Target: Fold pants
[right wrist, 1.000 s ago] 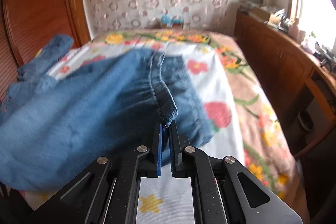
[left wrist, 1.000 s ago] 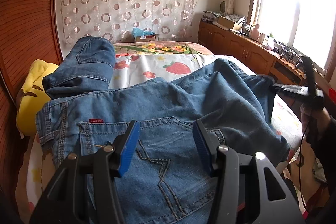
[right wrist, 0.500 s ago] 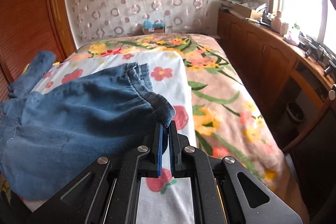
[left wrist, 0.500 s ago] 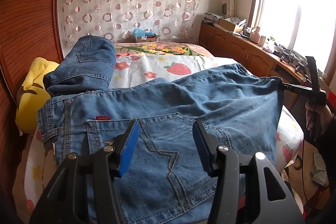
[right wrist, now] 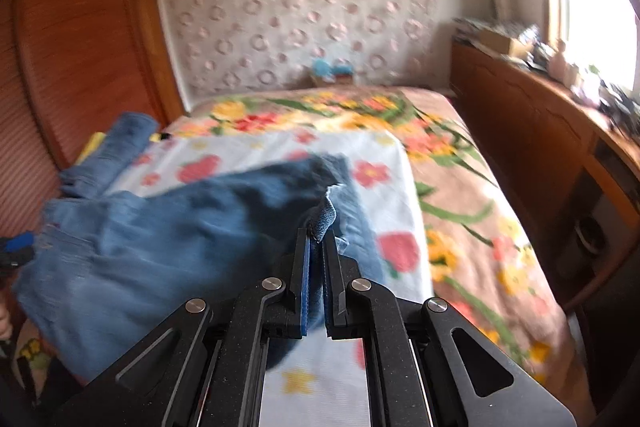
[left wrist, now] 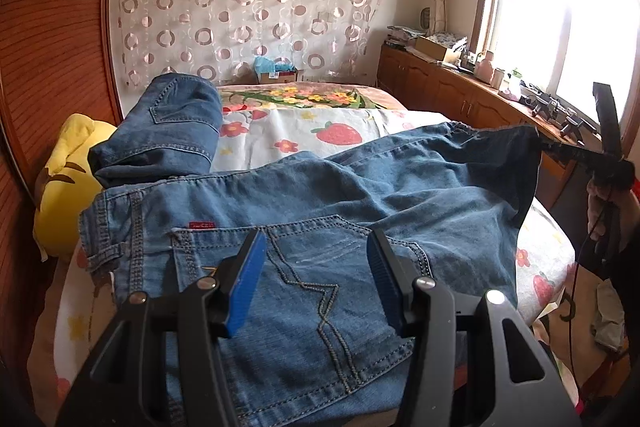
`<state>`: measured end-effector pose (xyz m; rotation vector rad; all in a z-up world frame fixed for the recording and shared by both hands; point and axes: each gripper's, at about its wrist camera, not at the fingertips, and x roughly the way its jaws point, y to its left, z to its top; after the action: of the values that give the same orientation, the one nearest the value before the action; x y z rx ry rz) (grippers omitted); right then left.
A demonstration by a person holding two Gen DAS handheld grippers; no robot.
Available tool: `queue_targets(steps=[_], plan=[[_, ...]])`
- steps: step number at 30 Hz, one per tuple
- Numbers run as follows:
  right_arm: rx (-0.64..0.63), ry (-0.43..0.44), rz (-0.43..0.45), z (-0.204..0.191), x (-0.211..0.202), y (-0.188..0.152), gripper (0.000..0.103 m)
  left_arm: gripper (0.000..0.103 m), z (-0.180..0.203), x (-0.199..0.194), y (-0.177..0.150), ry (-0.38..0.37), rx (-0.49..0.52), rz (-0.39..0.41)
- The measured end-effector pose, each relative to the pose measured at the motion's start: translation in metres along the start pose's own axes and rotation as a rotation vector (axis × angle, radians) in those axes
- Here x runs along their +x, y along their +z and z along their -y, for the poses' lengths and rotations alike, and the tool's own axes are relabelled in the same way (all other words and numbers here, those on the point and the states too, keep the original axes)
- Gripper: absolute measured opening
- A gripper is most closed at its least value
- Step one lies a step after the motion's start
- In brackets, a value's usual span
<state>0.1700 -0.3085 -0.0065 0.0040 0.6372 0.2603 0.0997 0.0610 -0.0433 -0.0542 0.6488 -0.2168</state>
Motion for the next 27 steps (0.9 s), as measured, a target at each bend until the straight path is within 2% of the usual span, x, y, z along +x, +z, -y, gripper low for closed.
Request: queue_targets(steps=[10, 14, 17, 19, 21, 25, 27], plan=[[-0.215, 0.250, 0.119, -0.133, -0.043, 0.055, 0.002, 0.052, -0.024, -0.022, 0.001, 0.038, -0.038, 0.034], [-0.304, 0.374, 0.116, -0.196, -0.050, 0.063, 0.002, 0.052, -0.035, -0.030, -0.003, 0.051, -0.058, 0.036], [-0.354, 0.432, 0.085, -0.232, -0.046, 0.060, 0.003, 0.052, -0.043, -0.033, -0.007, 0.057, -0.071, 0.033], [-0.373, 0.450, 0.061, -0.247, -0.039, 0.057, 0.007, 0.052, -0.046, -0.033, -0.009, 0.061, -0.078, 0.030], [-0.379, 0.450, 0.045, -0.252, -0.030, 0.054, 0.019, 0.052, -0.050, -0.032, -0.011, 0.064, -0.086, 0.025], [-0.352, 0.417, 0.009, -0.239, -0.012, 0.049, 0.027, 0.052, -0.055, -0.030, -0.014, 0.061, -0.095, 0.015], [-0.357, 0.373, -0.006, -0.230, -0.004, 0.045, 0.032, 0.052, -0.055, -0.028, -0.014, 0.055, -0.098, 0.006]])
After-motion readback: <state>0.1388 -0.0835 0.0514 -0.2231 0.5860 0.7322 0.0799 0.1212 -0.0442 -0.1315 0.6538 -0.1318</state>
